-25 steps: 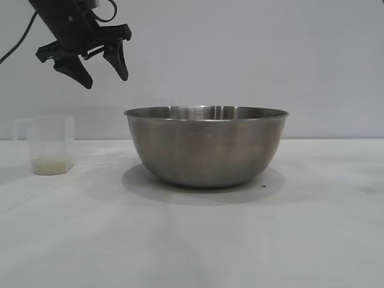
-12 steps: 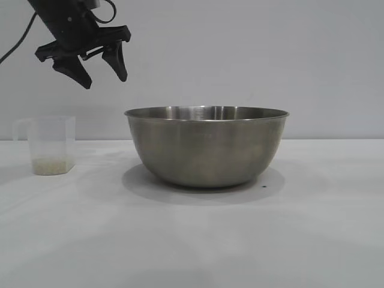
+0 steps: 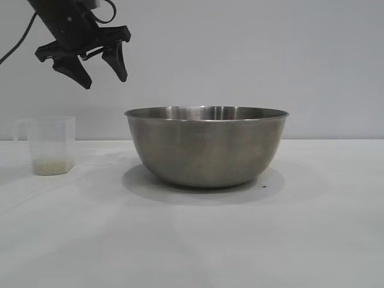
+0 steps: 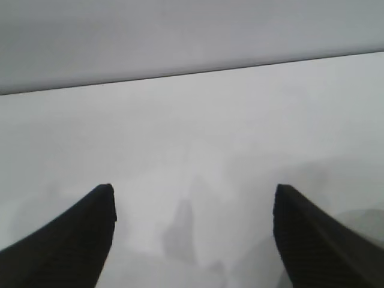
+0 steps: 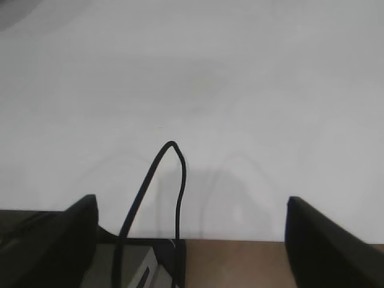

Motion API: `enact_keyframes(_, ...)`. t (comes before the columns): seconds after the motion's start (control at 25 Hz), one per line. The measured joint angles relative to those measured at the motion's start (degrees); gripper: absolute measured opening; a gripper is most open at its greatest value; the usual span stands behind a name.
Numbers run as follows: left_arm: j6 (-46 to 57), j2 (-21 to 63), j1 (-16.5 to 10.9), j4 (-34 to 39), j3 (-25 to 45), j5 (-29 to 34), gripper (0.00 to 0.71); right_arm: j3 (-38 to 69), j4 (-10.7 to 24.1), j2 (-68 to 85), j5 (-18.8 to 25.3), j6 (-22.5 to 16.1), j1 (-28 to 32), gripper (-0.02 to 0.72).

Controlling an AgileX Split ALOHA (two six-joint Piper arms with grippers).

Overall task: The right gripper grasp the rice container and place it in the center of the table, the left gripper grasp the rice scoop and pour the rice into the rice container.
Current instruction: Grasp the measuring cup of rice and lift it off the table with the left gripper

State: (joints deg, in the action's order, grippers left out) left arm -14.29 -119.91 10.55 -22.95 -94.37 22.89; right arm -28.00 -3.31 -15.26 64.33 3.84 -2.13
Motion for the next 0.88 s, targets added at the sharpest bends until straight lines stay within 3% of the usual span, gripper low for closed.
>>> enact_keyframes(0.36,0.0,0.0,0.0,0.0,0.0,0.26,0.492,0.0,-1.03,15.26,0.7,1.71,0.0,0.572)
enact_keyframes(0.88,-0.1,0.0,0.09,2.83,0.0,0.26,0.492,0.0,-1.03,16.19,0.91,1.8,0.0,0.572)
